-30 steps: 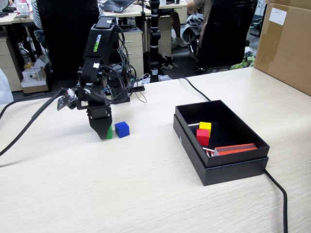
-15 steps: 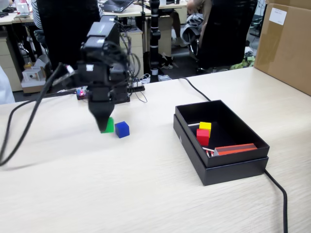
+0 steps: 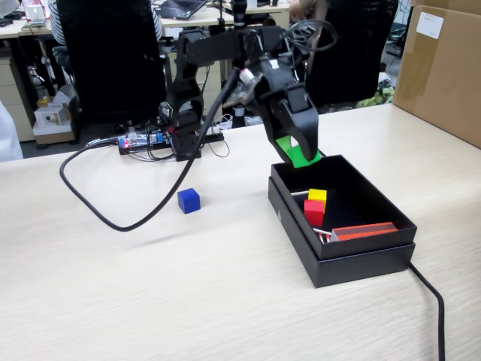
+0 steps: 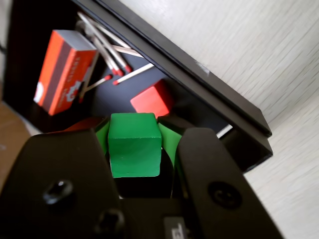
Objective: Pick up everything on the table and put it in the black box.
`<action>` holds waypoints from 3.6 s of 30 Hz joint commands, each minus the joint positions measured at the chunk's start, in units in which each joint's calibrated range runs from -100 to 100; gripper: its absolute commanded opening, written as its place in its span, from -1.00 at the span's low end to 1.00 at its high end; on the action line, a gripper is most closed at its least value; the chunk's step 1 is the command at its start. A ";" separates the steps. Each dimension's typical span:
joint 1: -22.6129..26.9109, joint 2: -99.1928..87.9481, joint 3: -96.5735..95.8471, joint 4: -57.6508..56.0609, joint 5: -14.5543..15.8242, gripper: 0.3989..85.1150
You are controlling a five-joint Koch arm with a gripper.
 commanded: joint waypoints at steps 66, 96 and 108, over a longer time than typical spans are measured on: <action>-19.63 -29.26 -59.21 10.42 -12.01 0.08; 2.05 -18.70 5.70 -12.64 -0.63 -0.60; 5.18 10.10 16.31 -12.64 1.47 -0.60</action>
